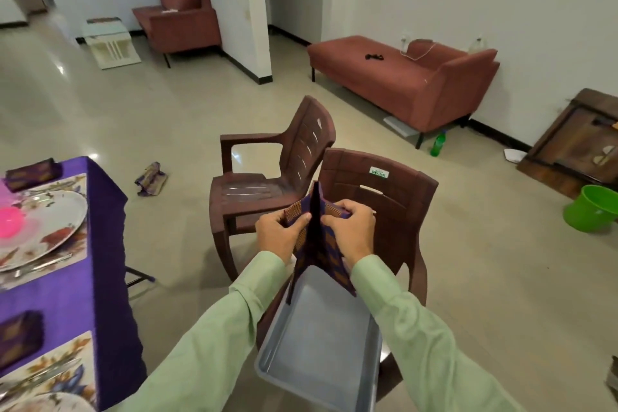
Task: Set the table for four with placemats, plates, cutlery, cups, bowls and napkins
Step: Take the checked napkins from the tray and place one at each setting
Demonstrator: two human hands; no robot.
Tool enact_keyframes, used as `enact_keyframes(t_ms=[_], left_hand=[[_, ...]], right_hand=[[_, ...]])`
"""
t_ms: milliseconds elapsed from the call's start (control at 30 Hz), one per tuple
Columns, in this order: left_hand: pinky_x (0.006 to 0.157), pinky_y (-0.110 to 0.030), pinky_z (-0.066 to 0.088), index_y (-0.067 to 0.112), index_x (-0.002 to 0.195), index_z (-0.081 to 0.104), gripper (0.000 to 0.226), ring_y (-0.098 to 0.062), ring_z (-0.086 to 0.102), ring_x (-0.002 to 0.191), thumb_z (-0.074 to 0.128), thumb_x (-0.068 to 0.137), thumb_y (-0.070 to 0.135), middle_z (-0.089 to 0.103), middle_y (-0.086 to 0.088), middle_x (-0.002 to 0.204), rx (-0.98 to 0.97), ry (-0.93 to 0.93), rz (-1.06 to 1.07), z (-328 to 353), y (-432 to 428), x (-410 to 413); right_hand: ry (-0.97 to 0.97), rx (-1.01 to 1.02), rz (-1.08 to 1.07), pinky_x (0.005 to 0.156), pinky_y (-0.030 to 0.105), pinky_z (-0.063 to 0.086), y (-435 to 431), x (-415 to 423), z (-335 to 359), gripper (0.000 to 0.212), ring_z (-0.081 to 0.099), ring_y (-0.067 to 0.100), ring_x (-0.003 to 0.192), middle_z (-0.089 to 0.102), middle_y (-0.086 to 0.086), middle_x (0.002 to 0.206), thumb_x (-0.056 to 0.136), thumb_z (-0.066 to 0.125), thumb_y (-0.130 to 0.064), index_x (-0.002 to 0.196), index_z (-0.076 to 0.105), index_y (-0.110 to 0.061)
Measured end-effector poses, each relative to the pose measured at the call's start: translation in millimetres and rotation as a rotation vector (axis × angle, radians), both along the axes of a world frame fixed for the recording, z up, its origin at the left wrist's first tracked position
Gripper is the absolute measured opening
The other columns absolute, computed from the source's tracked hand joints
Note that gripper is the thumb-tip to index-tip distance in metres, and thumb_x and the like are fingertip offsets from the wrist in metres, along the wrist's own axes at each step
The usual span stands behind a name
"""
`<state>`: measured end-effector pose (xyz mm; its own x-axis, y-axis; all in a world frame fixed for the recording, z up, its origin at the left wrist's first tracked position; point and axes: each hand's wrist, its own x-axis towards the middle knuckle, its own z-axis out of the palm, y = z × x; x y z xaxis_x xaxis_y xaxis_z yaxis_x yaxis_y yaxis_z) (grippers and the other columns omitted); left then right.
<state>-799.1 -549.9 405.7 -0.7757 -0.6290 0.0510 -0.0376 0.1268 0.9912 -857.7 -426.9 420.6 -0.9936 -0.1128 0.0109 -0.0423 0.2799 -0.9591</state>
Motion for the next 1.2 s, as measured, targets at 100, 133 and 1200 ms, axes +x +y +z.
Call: enact_keyframes(t_ms=[100,133,1200], left_hand=[[0.076,-0.041,0.06,0.017,0.093,0.079,0.014,-0.019,0.073,0.08,0.077,0.083,0.027,0.076,0.004,0.079,-0.027,-0.011,-0.022,-1,-13,6],[0.077,-0.044,0.059,0.018,0.092,0.079,0.015,-0.019,0.073,0.08,0.074,0.085,0.031,0.076,0.003,0.079,-0.022,-0.021,-0.02,-1,-17,9],[0.087,-0.044,0.057,0.021,0.111,0.065,0.031,-0.029,0.066,0.109,0.072,0.084,0.008,0.073,-0.003,0.108,0.163,0.019,-0.39,40,-117,48]], right_hand=[[0.016,-0.029,0.069,0.066,0.022,0.056,-29,17,5,0.02,0.068,0.012,0.077,0.072,-0.004,0.08,0.072,0.076,-0.009,0.089,0.075,-0.02],[0.004,-0.049,0.112,0.068,0.022,0.057,-36,21,6,0.025,0.069,0.013,0.08,0.073,-0.003,0.084,0.073,0.075,-0.008,0.095,0.075,-0.02],[-0.183,-0.489,0.433,0.087,0.047,0.057,-56,0,27,0.026,0.07,0.035,0.1,0.072,0.02,0.106,0.083,0.067,0.008,0.107,0.067,-0.001]])
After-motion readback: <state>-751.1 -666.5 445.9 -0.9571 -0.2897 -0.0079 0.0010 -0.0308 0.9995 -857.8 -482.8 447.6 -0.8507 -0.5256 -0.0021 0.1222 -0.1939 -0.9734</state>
